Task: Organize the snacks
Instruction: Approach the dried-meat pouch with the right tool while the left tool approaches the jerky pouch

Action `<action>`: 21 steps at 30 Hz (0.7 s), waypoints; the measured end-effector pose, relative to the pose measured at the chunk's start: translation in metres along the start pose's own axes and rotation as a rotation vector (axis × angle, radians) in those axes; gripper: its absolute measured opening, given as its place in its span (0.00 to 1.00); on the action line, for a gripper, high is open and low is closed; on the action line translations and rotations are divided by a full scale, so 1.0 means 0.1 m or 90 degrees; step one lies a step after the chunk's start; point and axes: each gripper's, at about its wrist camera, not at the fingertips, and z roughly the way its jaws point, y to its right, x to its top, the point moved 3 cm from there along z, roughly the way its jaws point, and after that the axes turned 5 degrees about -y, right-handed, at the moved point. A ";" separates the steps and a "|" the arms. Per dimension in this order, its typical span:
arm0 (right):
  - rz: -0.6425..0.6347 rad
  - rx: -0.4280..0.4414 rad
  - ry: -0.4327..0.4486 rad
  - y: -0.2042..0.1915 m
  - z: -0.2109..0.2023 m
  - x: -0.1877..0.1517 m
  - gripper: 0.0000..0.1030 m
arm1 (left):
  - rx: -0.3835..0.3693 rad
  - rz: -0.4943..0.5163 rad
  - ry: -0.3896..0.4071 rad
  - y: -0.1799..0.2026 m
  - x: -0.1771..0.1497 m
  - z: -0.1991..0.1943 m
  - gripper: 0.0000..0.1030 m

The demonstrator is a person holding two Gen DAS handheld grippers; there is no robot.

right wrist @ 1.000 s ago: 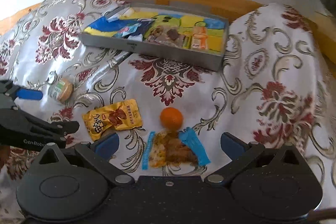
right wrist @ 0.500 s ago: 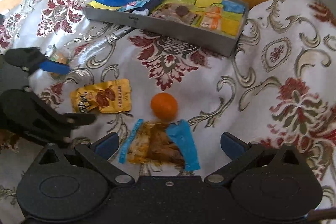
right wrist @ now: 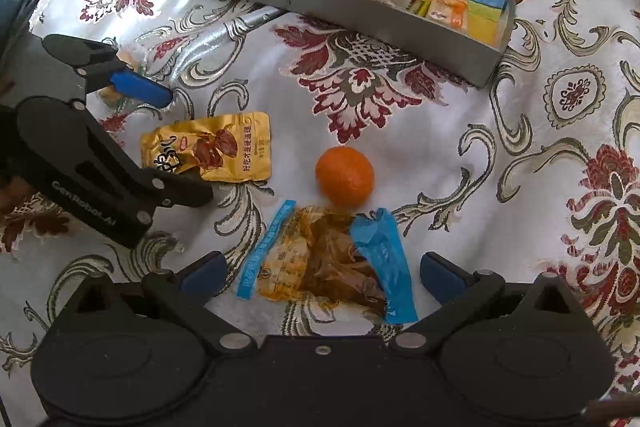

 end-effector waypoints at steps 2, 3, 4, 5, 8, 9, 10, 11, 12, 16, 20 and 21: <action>0.000 0.000 -0.001 0.00 0.00 0.00 0.99 | -0.014 -0.002 -0.001 0.00 0.00 -0.01 0.99; 0.000 0.000 -0.001 0.00 0.00 0.00 0.99 | -0.024 -0.004 -0.002 0.01 -0.01 -0.01 0.99; 0.000 0.000 -0.001 0.00 0.00 0.00 0.99 | -0.038 -0.007 -0.004 0.01 -0.01 -0.02 0.99; -0.001 0.000 -0.002 0.00 0.01 0.00 0.99 | -0.049 -0.008 -0.005 0.02 -0.01 -0.03 0.99; -0.002 -0.001 -0.003 0.00 0.01 0.00 0.99 | -0.083 -0.014 -0.025 0.02 -0.01 -0.01 0.96; -0.001 -0.001 -0.003 0.00 0.01 0.00 0.99 | -0.090 -0.019 -0.030 0.01 -0.01 0.00 0.95; -0.001 0.000 -0.004 0.00 0.01 0.01 0.99 | -0.093 -0.023 -0.033 0.00 0.00 0.01 0.95; -0.001 0.000 -0.004 0.00 0.01 0.01 0.99 | -0.095 -0.024 -0.038 -0.02 0.01 0.02 0.95; -0.001 -0.001 -0.004 0.00 0.01 0.01 0.99 | -0.098 -0.026 -0.040 -0.03 0.02 0.03 0.95; -0.001 -0.001 -0.004 0.00 0.00 0.01 0.99 | -0.105 -0.024 -0.049 -0.06 0.05 0.05 0.95; 0.001 -0.003 -0.005 0.00 0.02 0.01 0.99 | -0.099 -0.013 -0.049 -0.05 0.04 0.04 0.95; 0.001 -0.004 -0.005 0.00 0.02 0.01 0.99 | -0.097 -0.011 -0.049 -0.04 0.03 0.04 0.95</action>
